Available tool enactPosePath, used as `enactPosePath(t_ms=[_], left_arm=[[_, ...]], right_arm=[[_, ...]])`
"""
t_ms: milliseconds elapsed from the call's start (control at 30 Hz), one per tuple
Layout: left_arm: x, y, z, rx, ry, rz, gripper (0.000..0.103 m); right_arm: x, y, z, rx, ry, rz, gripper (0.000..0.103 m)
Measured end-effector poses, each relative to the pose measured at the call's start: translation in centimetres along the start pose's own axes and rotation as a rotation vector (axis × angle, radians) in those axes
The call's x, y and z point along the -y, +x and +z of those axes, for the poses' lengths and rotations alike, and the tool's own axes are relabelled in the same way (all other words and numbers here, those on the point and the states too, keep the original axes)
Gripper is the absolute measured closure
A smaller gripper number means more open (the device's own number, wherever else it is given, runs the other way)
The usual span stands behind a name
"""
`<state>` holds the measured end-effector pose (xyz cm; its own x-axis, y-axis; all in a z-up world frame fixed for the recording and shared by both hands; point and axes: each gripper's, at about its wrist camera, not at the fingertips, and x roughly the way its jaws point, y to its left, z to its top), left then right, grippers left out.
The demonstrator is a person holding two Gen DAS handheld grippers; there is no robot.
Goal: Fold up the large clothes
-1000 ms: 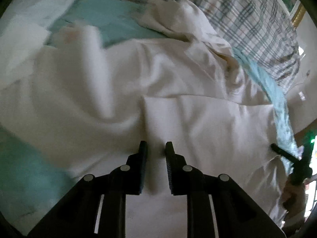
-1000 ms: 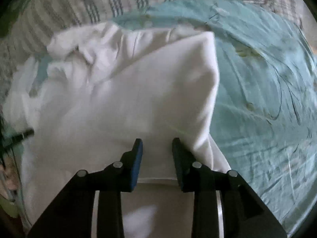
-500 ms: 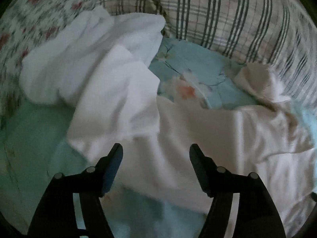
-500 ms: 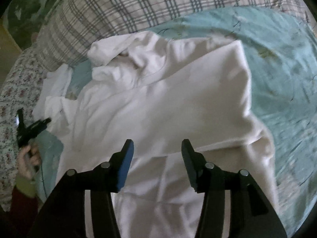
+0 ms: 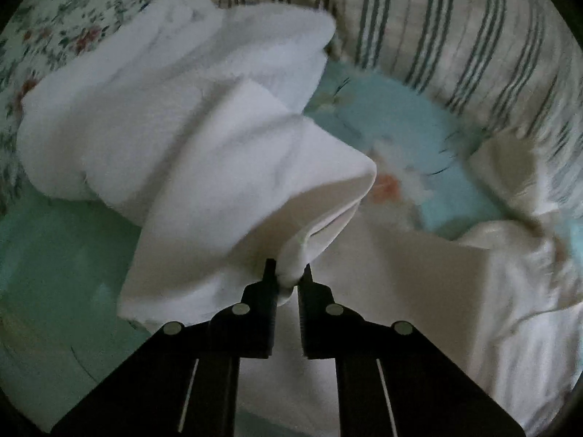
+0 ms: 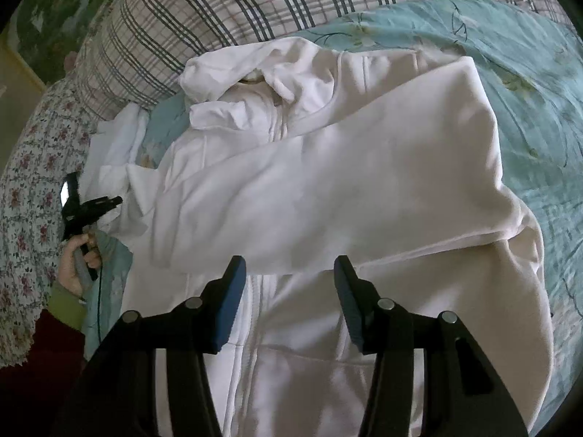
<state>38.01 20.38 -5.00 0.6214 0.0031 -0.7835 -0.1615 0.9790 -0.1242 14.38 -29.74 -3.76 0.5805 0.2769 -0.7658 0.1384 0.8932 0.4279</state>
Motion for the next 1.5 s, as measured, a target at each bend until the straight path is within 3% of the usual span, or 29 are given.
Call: enactPosePath(t_ms=[300, 567, 800, 967, 1067, 1233, 1300, 1367, 1433, 1500], left_arm=[[5.4, -7.9, -4.0, 0.087, -0.015, -0.249, 0.095], [16.7, -11.7, -8.8, 0.067, 0.105, -0.466, 0.095], [28.1, -9.0, -14.7, -0.054, 0.237, -0.591, 0.095], [32.2, -5.1, -18.0, -0.125, 0.298, -0.597, 0.095], [32.7, -3.4, -19.0, -0.174, 0.32, -0.596, 0.092], [30.5, -5.4, -19.2, -0.186, 0.317, -0.633, 0.074], [28.3, -6.8, -19.4, -0.165, 0.306, -0.624, 0.062], [25.5, -7.7, -19.4, -0.155, 0.285, -0.616, 0.061], [22.4, -8.0, -19.3, -0.152, 0.256, -0.57, 0.061], [19.0, -7.7, -18.9, -0.15, 0.206, -0.513, 0.061]], right_arm=[[-0.6, -0.3, -0.7, 0.003, -0.002, 0.041, 0.052], [1.4, -2.1, -1.5, 0.044, 0.052, 0.042, 0.052], [4.2, -3.3, -1.4, 0.076, 0.124, 0.043, 0.052], [5.7, -3.6, -0.9, 0.084, 0.149, 0.034, 0.052], [6.0, -3.1, -0.3, 0.079, 0.152, 0.033, 0.052], [5.3, -0.8, 0.8, 0.042, 0.141, 0.049, 0.052], [4.8, 0.6, 1.4, 0.026, 0.143, 0.06, 0.051], [4.4, 1.7, 2.0, 0.016, 0.145, 0.07, 0.049], [3.7, 3.0, 2.7, 0.011, 0.134, 0.074, 0.043], [3.1, 4.4, 3.4, 0.001, 0.123, 0.056, 0.043]])
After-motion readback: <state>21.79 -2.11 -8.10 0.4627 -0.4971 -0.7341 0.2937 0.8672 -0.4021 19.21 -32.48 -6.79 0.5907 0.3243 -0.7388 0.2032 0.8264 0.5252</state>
